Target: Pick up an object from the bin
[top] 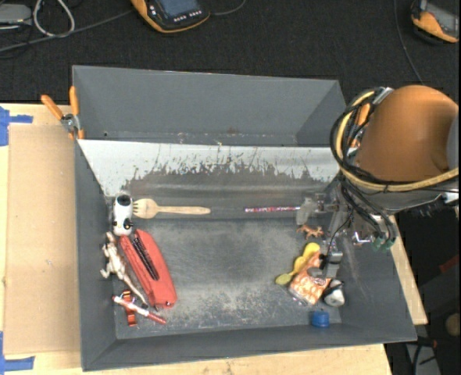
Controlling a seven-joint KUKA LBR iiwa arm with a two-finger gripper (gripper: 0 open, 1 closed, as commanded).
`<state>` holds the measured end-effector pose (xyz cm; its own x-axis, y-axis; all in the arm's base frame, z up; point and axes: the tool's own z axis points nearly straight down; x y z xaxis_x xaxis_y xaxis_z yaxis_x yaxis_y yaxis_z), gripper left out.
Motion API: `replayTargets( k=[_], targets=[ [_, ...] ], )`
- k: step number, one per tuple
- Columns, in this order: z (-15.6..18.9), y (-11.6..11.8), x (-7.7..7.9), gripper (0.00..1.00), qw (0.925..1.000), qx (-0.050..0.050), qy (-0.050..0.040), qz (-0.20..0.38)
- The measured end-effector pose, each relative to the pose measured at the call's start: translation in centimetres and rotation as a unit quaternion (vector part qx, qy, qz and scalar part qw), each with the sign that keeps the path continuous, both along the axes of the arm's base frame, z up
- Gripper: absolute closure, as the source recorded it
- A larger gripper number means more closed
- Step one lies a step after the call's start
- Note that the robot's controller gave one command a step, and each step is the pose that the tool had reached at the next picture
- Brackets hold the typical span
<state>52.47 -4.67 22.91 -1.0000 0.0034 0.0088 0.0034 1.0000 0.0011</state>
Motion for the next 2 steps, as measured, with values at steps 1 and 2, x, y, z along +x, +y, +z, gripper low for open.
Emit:
replayTargets(
  k=[1, 2],
  targets=[
    [0.3, 0.0, 0.1, 0.0, 1.0, 0.0, -0.0037, 0.001],
    [-7.8, -4.3, 0.1, 0.0, 0.9996, 0.0, -0.0051, 0.028]
  ],
)
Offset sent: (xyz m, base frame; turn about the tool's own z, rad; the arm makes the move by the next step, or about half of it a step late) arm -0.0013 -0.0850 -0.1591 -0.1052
